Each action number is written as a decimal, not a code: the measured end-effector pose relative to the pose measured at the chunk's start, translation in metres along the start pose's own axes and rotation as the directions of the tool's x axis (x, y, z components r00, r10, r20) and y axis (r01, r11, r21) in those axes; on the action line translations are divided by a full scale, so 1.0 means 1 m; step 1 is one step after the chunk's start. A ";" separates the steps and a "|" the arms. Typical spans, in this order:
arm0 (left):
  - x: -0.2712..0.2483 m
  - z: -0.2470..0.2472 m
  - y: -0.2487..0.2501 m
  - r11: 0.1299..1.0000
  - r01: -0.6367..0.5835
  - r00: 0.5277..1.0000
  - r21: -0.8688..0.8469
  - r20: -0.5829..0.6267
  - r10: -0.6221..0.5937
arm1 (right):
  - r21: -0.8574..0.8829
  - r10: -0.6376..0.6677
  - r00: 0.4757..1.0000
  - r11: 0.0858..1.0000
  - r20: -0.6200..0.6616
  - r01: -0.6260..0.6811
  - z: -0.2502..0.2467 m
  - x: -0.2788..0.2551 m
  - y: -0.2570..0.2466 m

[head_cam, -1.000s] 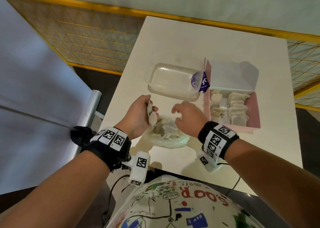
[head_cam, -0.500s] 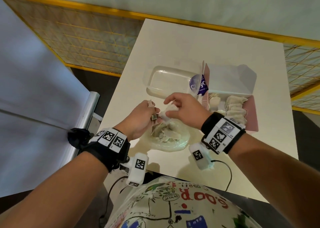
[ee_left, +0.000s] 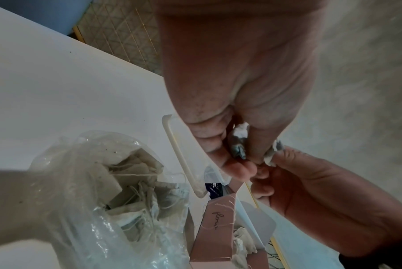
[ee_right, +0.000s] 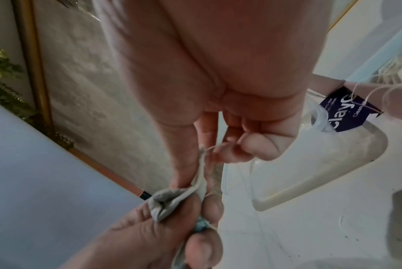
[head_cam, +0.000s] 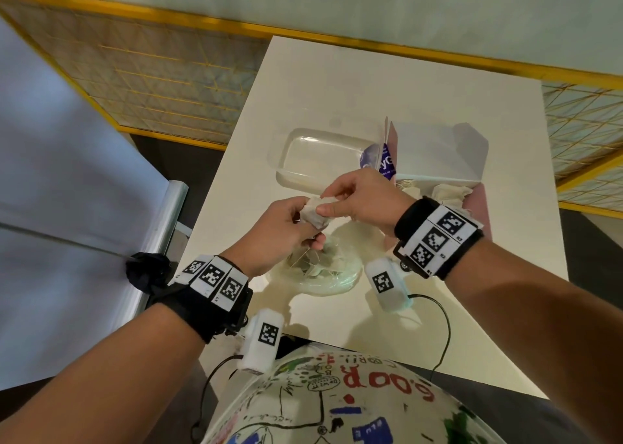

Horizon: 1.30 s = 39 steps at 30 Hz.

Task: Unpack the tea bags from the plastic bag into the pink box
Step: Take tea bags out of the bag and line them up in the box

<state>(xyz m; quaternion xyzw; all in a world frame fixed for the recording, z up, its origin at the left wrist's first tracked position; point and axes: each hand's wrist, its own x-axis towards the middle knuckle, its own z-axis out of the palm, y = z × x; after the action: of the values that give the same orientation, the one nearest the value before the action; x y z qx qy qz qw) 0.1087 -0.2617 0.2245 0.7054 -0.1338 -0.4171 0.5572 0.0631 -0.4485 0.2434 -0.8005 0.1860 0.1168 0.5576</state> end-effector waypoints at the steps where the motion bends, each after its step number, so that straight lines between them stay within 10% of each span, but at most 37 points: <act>1: 0.001 0.000 0.000 1.000 0.002 1.000 0.005 0.003 -0.002 | 0.006 -0.014 1.000 1.000 0.006 0.014 -0.001 -0.001 0.000; 11: 0.000 0.007 0.001 0.996 0.086 0.996 0.027 0.007 -0.087 | 0.174 -0.072 0.997 0.983 0.034 0.066 -0.036 -0.015 -0.001; 17: 0.003 0.002 -0.012 0.982 0.141 0.989 0.127 -0.068 -0.133 | -0.313 -0.127 0.979 0.947 -0.159 0.072 -0.109 -0.031 0.022; 23: 0.005 0.005 -0.023 0.981 0.178 0.973 0.074 -0.161 -0.165 | -0.686 0.122 0.990 0.714 -0.075 -0.141 -0.120 -0.041 0.080; 39: 0.001 0.019 -0.027 0.975 0.219 0.952 0.032 -0.226 -0.206 | -0.721 0.161 0.983 0.691 0.091 -0.047 -0.104 -0.006 0.099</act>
<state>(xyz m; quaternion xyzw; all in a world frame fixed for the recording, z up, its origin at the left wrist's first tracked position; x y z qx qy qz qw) 0.0881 -0.2664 0.1993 0.7735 -0.0059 -0.3894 0.5001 0.0136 -0.5756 0.1981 -0.9314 0.1295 0.2699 0.2071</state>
